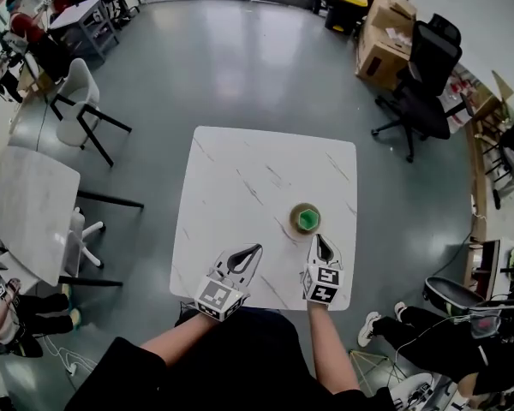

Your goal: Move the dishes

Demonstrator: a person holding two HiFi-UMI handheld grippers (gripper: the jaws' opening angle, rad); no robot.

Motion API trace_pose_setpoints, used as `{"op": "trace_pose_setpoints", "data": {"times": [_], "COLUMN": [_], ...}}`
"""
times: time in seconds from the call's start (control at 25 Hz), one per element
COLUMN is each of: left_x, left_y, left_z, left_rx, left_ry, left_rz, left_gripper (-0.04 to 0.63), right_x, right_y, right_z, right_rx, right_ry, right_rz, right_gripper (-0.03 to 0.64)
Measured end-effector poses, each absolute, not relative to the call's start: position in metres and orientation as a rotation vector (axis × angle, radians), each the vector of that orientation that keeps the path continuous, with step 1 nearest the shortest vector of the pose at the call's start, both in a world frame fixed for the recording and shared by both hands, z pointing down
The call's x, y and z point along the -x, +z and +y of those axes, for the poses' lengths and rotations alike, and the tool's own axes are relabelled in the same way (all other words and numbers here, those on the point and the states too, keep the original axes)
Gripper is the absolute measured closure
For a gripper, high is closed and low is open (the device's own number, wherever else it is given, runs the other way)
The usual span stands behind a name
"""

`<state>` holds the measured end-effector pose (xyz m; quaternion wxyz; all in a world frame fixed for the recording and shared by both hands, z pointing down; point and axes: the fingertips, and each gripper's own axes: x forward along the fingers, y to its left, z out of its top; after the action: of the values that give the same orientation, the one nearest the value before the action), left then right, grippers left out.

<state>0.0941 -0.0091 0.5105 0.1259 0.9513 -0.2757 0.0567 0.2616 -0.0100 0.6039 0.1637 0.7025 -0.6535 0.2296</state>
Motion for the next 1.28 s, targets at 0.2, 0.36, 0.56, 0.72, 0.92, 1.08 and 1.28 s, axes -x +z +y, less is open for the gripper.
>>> {"op": "trace_pose_setpoints", "data": {"times": [0.2,0.36,0.56,0.72,0.92,1.08,1.28], "left_x": [-0.099,-0.109,-0.121,-0.133,-0.161,-0.181,-0.198], "left_y": [0.518,0.517,0.521,0.534,0.544,0.549,0.559], "left_z": [-0.014,-0.014,-0.022,-0.030,-0.041,-0.047,-0.058], "left_rx": [-2.735,-2.746,-2.761,-2.691,-2.689,-2.721,-2.694], "left_ry": [0.166,0.135,0.172,0.206,0.238,0.241,0.262], "left_rz": [-0.825,-0.806,-0.835,-0.833,-0.789,-0.757,-0.753], "left_gripper": [0.578,0.578,0.578,0.578,0.578,0.578,0.578], "right_x": [-0.279,-0.284,-0.286,-0.288,-0.295,-0.298,-0.307], "right_y": [0.619,0.636,0.652,0.659,0.669,0.679,0.689], "right_z": [-0.017,-0.022,-0.035,-0.045,-0.052,-0.055,-0.058], "right_rx": [-2.008,-1.968,-1.923,-1.898,-1.879,-1.861,-1.880], "right_ry": [0.728,0.776,0.800,0.769,0.784,0.798,0.836], "right_rz": [-1.819,-1.808,-1.793,-1.783,-1.762,-1.753,-1.732], "right_gripper": [0.598,0.598,0.598,0.598,0.598,0.598,0.598]}}
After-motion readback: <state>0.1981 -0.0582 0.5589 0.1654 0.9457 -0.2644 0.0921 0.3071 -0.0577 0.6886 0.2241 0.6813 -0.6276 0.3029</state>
